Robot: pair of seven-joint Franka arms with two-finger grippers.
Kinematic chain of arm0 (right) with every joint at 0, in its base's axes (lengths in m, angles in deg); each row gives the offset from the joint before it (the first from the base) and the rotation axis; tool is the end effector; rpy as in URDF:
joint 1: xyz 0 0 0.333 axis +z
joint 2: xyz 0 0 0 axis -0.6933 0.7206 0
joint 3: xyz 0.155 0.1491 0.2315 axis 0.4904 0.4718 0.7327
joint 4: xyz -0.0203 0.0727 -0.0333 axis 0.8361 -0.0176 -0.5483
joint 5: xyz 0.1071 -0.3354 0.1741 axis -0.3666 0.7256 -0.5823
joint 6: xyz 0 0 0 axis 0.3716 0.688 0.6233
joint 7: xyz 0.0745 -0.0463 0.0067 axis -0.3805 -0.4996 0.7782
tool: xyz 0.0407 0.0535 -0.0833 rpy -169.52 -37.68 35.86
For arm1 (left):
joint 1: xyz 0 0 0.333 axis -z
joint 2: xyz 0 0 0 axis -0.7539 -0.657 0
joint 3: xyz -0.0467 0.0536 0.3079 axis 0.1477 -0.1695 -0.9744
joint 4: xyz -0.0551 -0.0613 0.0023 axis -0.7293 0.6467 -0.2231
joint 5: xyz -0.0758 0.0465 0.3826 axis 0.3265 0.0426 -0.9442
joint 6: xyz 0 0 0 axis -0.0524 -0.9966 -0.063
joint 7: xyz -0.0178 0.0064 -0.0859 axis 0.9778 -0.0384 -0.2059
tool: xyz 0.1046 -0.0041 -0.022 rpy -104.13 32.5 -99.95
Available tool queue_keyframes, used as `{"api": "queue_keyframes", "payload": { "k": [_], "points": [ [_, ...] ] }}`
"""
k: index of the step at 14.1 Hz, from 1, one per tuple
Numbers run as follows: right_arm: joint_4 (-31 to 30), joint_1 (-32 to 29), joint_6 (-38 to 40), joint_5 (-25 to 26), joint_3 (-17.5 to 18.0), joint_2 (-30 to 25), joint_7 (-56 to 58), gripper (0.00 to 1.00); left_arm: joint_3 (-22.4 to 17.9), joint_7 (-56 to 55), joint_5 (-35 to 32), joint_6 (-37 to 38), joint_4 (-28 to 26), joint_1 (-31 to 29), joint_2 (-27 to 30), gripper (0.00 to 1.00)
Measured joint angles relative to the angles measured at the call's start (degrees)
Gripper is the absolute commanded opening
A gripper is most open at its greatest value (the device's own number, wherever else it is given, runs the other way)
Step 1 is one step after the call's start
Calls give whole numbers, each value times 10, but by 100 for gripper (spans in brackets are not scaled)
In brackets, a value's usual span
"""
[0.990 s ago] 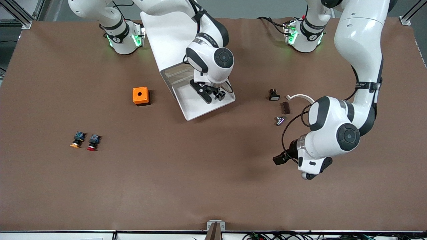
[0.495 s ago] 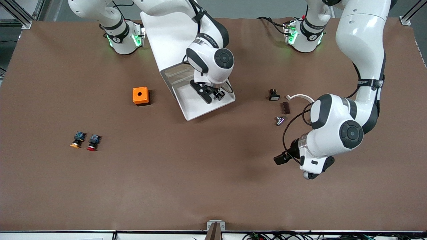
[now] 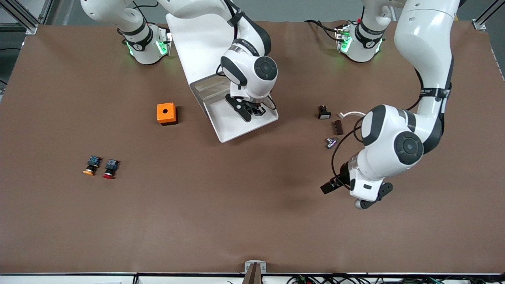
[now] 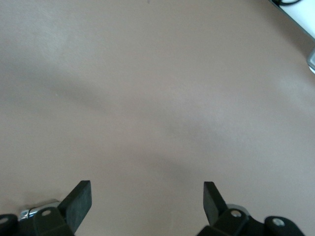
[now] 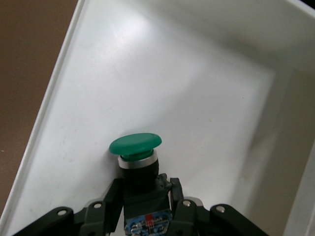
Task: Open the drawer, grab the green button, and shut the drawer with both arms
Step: 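Lift the green button out with the right gripper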
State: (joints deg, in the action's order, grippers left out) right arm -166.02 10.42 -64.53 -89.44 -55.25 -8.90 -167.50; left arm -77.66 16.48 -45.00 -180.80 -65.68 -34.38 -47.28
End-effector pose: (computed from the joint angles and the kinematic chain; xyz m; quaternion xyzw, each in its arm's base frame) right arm 0.4004 0.5335 0.2698 0.9151 -0.3860 -0.0362 0.1104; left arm 0.6850 -0.2394 0.3577 0.9620 0.2526 -0.0061 0.1035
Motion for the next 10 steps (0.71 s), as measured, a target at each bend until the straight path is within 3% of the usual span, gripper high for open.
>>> {"api": "queue_keyframes", "payload": {
  "k": [6, 10],
  "points": [
    [25, -16, -2, -7, -9, -1, 4, 0, 2, 0, -1, -2, -19, 12, 14, 100],
    [65, -53, 31, -17, -12, -6, 67, 0, 2, 0, -1, -2, -29, 9, 25, 100]
  ]
}}
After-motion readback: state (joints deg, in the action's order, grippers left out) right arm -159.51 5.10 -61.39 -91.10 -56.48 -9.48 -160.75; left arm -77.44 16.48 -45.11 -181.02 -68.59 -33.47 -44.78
